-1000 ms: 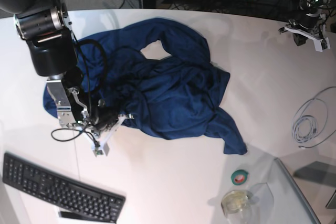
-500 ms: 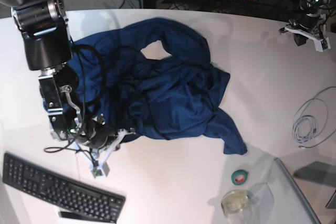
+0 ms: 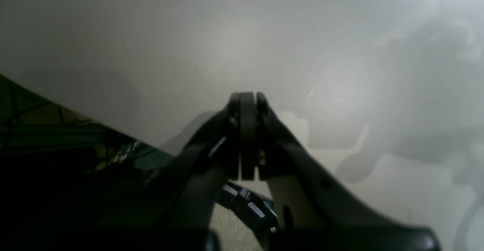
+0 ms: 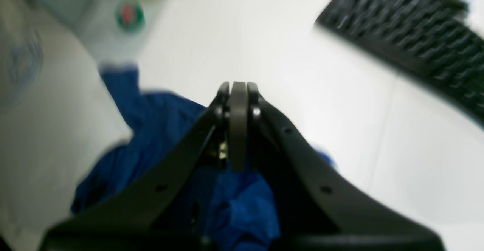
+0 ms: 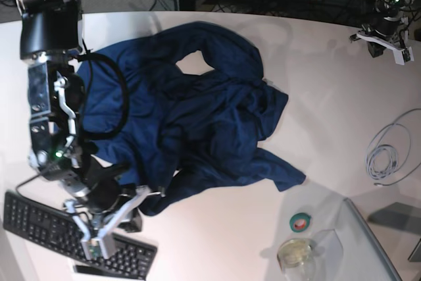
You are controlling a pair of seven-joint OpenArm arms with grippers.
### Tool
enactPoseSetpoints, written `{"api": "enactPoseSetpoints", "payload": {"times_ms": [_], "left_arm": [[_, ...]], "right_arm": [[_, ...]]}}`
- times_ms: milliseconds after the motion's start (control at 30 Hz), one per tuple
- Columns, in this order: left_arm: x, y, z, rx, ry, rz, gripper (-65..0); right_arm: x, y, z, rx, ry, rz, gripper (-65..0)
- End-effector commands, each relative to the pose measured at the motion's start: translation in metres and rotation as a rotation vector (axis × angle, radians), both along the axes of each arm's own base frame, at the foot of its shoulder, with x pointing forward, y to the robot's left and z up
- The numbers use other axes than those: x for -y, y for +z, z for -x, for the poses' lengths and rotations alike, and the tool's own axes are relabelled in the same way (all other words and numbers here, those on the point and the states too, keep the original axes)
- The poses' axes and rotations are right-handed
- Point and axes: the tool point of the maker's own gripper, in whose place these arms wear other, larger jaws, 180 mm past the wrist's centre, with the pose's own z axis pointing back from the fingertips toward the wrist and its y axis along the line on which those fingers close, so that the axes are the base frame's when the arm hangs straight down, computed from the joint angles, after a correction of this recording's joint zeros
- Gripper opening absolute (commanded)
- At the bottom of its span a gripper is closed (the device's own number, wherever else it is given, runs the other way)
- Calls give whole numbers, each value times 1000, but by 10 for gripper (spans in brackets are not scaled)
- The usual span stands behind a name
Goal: Layout the t-shirt on the table in an organized manner, then fold the t-shirt properly
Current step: 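Drag the held fabric toward the keyboard with the right gripper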
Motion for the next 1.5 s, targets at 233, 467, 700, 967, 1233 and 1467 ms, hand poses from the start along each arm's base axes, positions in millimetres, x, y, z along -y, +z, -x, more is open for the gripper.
{"api": "enactPoseSetpoints", "payload": {"times_ms": [233, 467, 700, 967, 1233, 1467], "left_arm": [[-9, 13, -9, 41, -2, -28, -650], [-6, 12, -10, 40, -8, -25, -650], [-8, 12, -7, 35, -6, -29, -650], [-17, 11, 7, 17, 22, -38, -650], [-19, 12, 8, 20, 29, -41, -650], [-17, 14, 0, 34, 23, -39, -650]], "right_arm": [[22, -57, 9, -139, -59, 4, -648], [22, -98, -14, -191, -77, 8, -432], [-1, -151, -47, -285, 35, 194, -183], [21, -204, -42, -331, 23, 307, -324], [13, -170, -38, -219, 30, 215, -650], [50, -115, -34, -133, -153, 40, -650]]}}
